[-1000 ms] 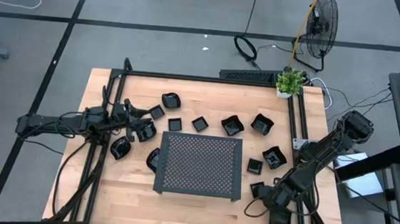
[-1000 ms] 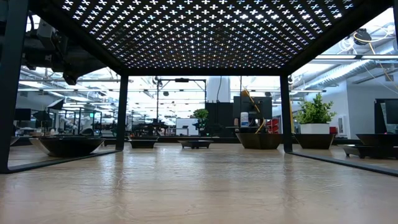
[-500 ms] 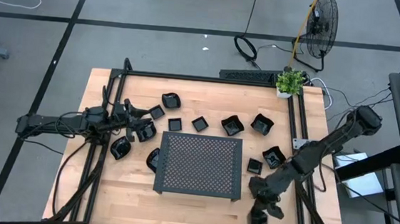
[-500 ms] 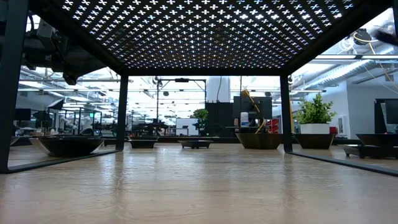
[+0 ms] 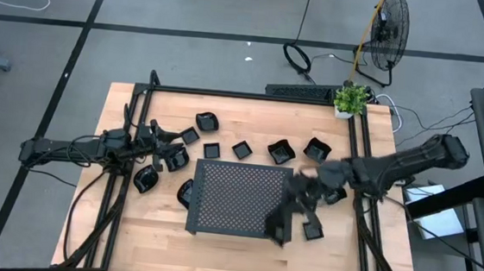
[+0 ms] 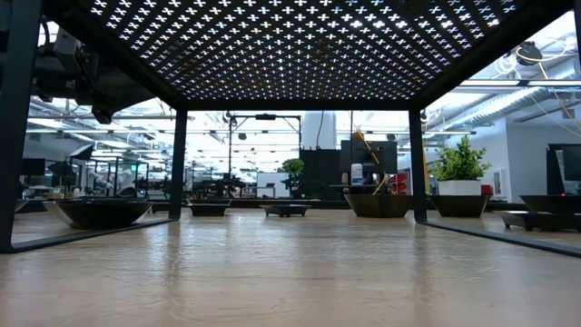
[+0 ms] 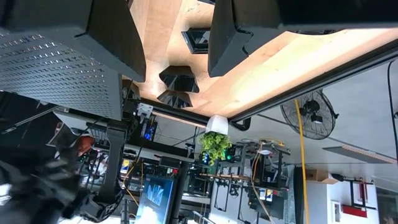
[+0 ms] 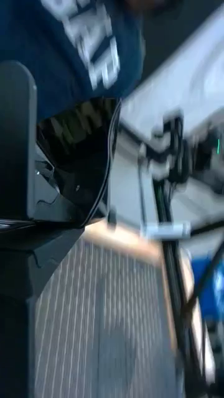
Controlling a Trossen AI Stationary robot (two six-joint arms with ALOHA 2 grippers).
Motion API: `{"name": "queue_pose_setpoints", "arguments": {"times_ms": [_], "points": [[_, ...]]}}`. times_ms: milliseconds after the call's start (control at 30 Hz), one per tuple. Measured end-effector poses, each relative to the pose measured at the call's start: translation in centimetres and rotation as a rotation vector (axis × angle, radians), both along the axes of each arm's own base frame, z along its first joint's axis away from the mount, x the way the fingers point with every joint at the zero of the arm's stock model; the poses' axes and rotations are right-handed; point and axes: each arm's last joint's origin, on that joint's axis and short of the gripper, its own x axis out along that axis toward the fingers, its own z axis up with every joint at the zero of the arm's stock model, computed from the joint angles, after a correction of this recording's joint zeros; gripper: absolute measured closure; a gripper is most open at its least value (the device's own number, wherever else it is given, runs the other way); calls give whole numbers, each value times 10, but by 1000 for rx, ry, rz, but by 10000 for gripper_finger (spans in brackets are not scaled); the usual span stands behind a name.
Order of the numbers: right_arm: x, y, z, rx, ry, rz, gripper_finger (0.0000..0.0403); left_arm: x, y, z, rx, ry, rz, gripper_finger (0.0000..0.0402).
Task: Pick & Place Mini shaped plates
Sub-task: Put the black distorted square plate on the shelf
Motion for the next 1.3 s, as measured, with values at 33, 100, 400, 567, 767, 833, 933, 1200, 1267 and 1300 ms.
{"name": "queue_pose_setpoints", "arguments": {"times_ms": [33, 100, 400, 567, 767, 833, 933, 1200, 1267, 1300], "points": [[4, -8, 5, -23, 5, -43, 403, 0, 0, 0, 0, 0, 0, 224], [13, -24, 14, -56, 13, -95, 403, 0, 0, 0, 0, 0, 0, 224], [46, -55, 31, -78, 181, -78, 403, 0, 0, 0, 0, 0, 0, 224], [41, -61, 29, -94, 228, -91, 403, 0, 0, 0, 0, 0, 0, 224], [30, -82, 15, -81, 442, -254, 403, 0, 0, 0, 0, 0, 0, 224], [26, -88, 11, -95, 504, -297, 403, 0, 0, 0, 0, -1, 0, 224], [21, -95, 7, -99, 565, -338, 403, 0, 0, 0, 0, -1, 0, 224], [20, -101, 6, -101, 588, -378, 403, 0, 0, 0, 0, 0, 0, 224], [19, -101, 5, -101, 590, -379, 400, 0, 0, 0, 0, 0, 0, 224], [19, -101, 5, -99, 595, -380, 398, 0, 0, 0, 0, -1, 0, 224]]}}
